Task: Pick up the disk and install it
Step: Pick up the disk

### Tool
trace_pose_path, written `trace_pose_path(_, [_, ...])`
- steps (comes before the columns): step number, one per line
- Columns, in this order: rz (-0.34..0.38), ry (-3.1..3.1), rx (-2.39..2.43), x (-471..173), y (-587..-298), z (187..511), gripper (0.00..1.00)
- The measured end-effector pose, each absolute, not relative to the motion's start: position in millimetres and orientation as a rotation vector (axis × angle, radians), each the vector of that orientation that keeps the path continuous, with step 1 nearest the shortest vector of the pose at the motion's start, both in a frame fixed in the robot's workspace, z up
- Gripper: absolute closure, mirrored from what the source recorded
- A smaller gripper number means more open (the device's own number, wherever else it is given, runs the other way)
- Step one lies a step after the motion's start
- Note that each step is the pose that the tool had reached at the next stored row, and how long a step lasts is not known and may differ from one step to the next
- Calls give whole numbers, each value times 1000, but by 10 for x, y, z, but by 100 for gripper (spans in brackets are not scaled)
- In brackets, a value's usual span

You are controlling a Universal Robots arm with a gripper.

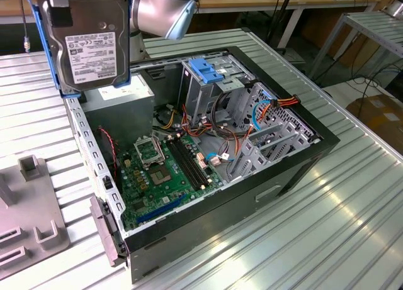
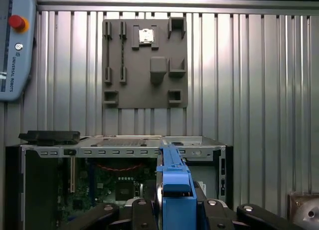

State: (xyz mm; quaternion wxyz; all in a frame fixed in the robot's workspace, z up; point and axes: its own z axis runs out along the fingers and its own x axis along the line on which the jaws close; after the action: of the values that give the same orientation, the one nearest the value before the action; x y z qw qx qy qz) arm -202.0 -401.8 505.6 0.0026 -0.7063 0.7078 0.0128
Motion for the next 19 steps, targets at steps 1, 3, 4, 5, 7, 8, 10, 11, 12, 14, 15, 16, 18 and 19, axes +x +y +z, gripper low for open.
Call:
trace_pose_path(1, [40, 2220, -2215, -1988, -4020, 5053, 63])
trace_pose_path(3, [39, 2220, -2216, -1886, -4023, 5043, 63])
trace_pose_path(4, [39, 2220, -2216, -1837, -4024, 5038, 63])
trace_pose_path(5, [39, 2220, -2216, -1797, -4025, 5035, 63])
trace_pose_path(7, [39, 2220, -2216, -1673, -4025, 5025, 63])
trace_pose_path(8, [39, 2220, -2216, -1634, -4025, 5022, 63])
trace_pose_path(10, [39, 2220, -2216, -1535, -4025, 5014, 63])
trace_pose_path(11, [39, 2220, -2216, -1488, -4025, 5011, 63])
trace_pose_path(12, [39, 2220, -2216, -1420, -4025, 5005, 63])
trace_pose_path(14, [39, 2220, -2216, -1331, -4026, 4998, 63])
trace_pose_path(15, [39, 2220, -2216, -1310, -4026, 4998, 63])
trace_pose_path(16, [39, 2220, -2216, -1301, -4026, 4997, 63])
trace_pose_path(18, [39, 2220, -2215, -1301, -4026, 4997, 63])
trace_pose_path(19, [39, 2220, -2216, -1298, -4026, 4997, 63])
